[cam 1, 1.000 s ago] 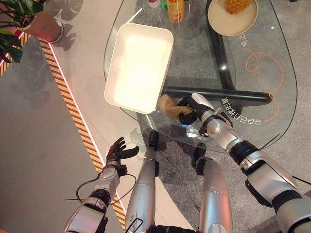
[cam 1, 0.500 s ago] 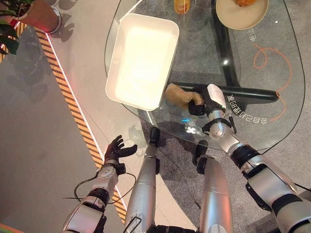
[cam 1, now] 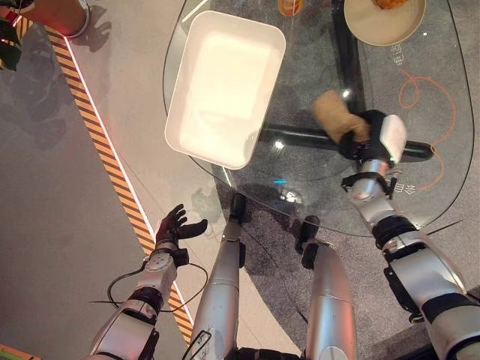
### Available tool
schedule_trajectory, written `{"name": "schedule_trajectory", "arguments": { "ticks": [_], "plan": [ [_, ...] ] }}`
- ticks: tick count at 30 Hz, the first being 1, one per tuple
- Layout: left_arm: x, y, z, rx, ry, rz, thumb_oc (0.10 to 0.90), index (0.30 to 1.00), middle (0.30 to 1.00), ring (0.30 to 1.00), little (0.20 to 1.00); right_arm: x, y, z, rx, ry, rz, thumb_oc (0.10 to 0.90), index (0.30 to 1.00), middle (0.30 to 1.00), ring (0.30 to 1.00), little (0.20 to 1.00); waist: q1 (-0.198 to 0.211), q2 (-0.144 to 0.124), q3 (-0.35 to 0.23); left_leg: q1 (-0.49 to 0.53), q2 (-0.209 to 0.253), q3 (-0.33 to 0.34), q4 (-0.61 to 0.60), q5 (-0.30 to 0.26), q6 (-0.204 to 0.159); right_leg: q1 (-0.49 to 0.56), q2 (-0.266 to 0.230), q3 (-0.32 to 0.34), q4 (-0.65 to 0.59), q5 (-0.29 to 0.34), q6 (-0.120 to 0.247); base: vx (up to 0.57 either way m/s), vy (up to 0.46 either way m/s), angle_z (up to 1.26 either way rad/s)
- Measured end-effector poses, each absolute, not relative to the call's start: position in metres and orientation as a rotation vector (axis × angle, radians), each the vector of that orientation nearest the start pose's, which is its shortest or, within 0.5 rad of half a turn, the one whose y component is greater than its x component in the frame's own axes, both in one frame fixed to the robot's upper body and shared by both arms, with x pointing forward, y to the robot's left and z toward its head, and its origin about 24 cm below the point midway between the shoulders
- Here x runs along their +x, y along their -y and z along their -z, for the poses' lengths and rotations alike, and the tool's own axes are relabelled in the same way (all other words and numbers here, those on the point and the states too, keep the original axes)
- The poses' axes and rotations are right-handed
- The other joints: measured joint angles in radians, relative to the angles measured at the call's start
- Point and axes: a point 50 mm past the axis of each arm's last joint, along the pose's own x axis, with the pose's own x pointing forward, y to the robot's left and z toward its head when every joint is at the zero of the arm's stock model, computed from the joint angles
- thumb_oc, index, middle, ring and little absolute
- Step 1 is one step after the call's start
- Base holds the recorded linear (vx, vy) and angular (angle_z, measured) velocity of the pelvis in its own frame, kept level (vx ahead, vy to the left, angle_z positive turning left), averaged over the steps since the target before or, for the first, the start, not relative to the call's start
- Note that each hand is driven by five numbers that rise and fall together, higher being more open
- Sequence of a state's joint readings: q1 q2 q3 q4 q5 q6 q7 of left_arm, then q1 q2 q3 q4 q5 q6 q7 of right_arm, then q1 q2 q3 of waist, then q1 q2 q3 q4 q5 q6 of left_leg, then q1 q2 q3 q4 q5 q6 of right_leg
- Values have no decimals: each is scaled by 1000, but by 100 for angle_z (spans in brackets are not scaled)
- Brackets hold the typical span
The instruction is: Wipe the table with a cloth and put it in the basket.
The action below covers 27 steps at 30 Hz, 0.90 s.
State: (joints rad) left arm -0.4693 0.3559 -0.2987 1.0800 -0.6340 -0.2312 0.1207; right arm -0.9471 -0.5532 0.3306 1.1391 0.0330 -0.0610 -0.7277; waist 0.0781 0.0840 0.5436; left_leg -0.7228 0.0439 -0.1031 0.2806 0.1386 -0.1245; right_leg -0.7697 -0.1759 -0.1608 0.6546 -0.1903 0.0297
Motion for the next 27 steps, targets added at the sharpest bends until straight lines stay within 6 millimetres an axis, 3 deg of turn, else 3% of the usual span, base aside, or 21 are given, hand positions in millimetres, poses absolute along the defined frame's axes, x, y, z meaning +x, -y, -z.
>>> {"name": "schedule_trajectory", "arguments": {
  "ticks": [6, 27],
  "plan": [
    [298, -242, 32, -31, -398, -259, 800, 900, 900, 900, 900, 364, 317, -140, -635, -19, 943, 100, 300, 300, 300, 200, -19, -1, 0, 1, 1, 0, 0, 0, 2, 8, 2, -1, -14, 7, 4, 0, 0, 0],
    [300, -258, 26, -27, -392, -256, 800, 900, 900, 900, 900, 351, 334, -122, -406, -125, 1051, 100, 300, 300, 300, 200, -25, -2, 0, 3, 1, 1, -2, -4, 11, 17, 3, -1, -32, 15, 8, 0, 0, 0]
  ]
}}
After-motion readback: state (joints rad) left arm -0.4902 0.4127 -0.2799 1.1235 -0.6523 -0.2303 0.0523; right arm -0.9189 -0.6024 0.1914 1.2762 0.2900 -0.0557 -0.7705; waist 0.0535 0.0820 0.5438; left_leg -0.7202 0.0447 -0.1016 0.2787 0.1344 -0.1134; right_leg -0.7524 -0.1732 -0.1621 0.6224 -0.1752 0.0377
